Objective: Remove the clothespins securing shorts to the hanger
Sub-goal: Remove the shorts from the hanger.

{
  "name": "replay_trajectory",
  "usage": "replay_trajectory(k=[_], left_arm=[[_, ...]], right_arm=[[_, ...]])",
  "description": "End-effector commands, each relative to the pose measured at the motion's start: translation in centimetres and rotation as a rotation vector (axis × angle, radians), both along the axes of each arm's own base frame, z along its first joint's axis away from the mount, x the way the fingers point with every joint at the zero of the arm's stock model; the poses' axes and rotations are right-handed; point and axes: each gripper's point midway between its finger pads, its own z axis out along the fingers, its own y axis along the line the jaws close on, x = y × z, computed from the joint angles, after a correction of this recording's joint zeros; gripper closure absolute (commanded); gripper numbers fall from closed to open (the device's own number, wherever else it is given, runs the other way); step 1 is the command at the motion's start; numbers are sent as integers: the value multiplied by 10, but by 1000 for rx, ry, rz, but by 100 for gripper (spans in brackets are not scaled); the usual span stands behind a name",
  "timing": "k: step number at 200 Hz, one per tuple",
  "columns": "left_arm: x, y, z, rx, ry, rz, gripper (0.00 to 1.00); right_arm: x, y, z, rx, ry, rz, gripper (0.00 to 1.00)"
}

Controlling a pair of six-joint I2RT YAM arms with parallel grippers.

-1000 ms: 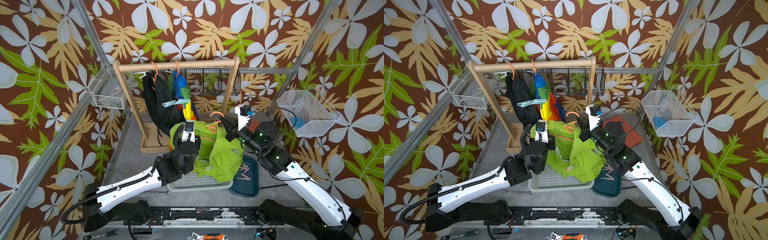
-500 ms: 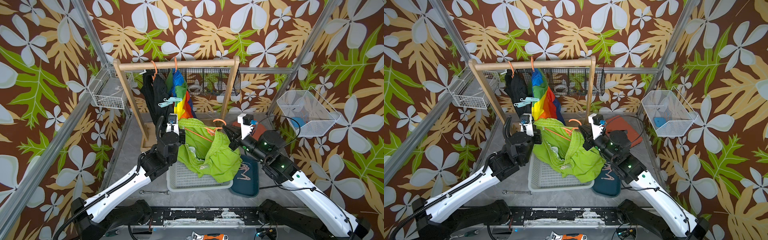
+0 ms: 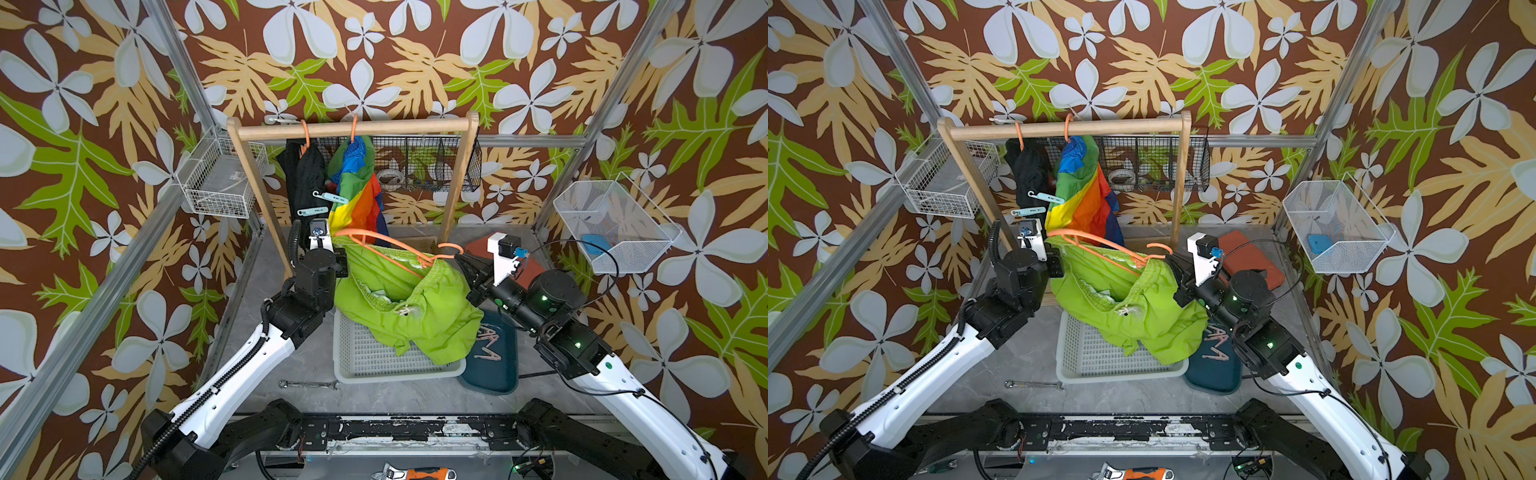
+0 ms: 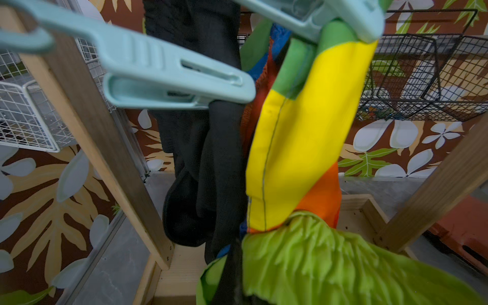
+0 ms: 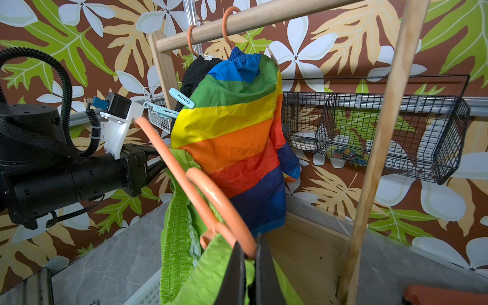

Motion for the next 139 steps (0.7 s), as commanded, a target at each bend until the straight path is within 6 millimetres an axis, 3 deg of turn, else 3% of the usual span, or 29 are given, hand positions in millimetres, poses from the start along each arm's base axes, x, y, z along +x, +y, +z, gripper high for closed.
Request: replay_trajectory(k=[1, 19, 65, 100, 139], left_arm=[[2, 5, 27, -45, -84, 23, 100], [3, 1, 23, -54, -73, 7, 100], [-3, -18, -10, -159, -28, -91, 100], [-25, -45, -5, -144, -48, -151, 100], [-40, -55, 3, -239, -78, -229, 100]], right_arm=[[2, -1, -1, 22, -1, -13, 100], [1, -7, 3, 36, -16, -39, 100], [0, -24, 50, 99, -112, -111, 100], [10, -9, 76, 163, -134, -68, 100], [24, 23, 95, 267, -112, 54, 100]])
